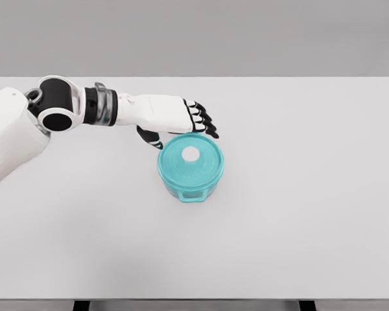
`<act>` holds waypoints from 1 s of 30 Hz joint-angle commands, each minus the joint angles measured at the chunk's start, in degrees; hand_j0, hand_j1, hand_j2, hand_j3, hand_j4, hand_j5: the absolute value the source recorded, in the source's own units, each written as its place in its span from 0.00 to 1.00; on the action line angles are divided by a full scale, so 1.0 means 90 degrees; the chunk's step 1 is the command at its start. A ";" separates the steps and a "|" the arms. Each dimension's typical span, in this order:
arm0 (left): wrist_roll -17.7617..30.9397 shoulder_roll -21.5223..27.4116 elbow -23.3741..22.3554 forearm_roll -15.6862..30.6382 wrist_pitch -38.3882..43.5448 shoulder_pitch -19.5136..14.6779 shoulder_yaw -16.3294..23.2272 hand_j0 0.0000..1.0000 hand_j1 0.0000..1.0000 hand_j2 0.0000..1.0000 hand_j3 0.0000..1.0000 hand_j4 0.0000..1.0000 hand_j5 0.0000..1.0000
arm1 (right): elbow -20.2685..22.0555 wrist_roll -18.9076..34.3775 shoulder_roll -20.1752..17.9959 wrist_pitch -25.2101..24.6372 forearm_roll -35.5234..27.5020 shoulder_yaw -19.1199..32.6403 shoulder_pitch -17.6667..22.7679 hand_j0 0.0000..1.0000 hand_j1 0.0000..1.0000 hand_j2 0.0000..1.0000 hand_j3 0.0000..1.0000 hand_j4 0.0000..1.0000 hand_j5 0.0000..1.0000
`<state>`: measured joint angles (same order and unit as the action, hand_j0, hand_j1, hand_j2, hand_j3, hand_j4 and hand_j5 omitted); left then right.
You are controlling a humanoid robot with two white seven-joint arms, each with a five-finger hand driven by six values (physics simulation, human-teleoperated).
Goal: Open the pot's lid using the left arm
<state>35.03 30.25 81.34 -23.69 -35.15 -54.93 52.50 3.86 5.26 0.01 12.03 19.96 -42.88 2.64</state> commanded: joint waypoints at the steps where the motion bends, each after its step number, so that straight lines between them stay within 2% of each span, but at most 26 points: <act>1: -0.0003 -0.0021 0.0005 0.0034 0.0017 0.0000 0.0017 0.91 0.91 0.91 0.91 0.91 0.91 | 0.0001 0.0002 -0.0002 0.0001 -0.0001 -0.0001 0.0000 1.00 1.00 1.00 1.00 1.00 1.00; 3: -0.0003 -0.0041 0.0102 0.0034 0.0017 0.0019 0.0027 0.87 0.87 0.87 0.87 0.87 0.87 | 0.0001 0.0002 -0.0002 0.0001 -0.0001 -0.0001 0.0000 1.00 1.00 1.00 1.00 1.00 1.00; 5: -0.0003 -0.0002 0.0239 0.0044 0.0017 0.0039 0.0036 0.87 0.87 0.87 0.87 0.87 0.87 | 0.0001 0.0002 -0.0002 0.0001 -0.0001 -0.0001 0.0000 1.00 1.00 1.00 1.00 1.00 1.00; 25: -0.0003 0.0027 0.0268 0.0015 0.0017 0.0225 0.0154 0.87 0.87 0.87 0.87 0.87 0.87 | 0.0001 0.0002 -0.0002 0.0001 -0.0001 -0.0001 0.0000 1.00 1.00 1.00 1.00 1.00 1.00; 30: -0.0003 0.0027 0.0268 0.0005 0.0017 0.0225 0.0154 0.82 0.82 0.82 0.82 0.82 0.82 | 0.0001 0.0002 -0.0002 0.0001 -0.0001 -0.0001 0.0000 1.00 1.00 1.00 1.00 1.00 1.00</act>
<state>35.03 30.47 83.74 -23.89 -35.15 -52.91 53.93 3.86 5.26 0.01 12.03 19.96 -42.88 2.64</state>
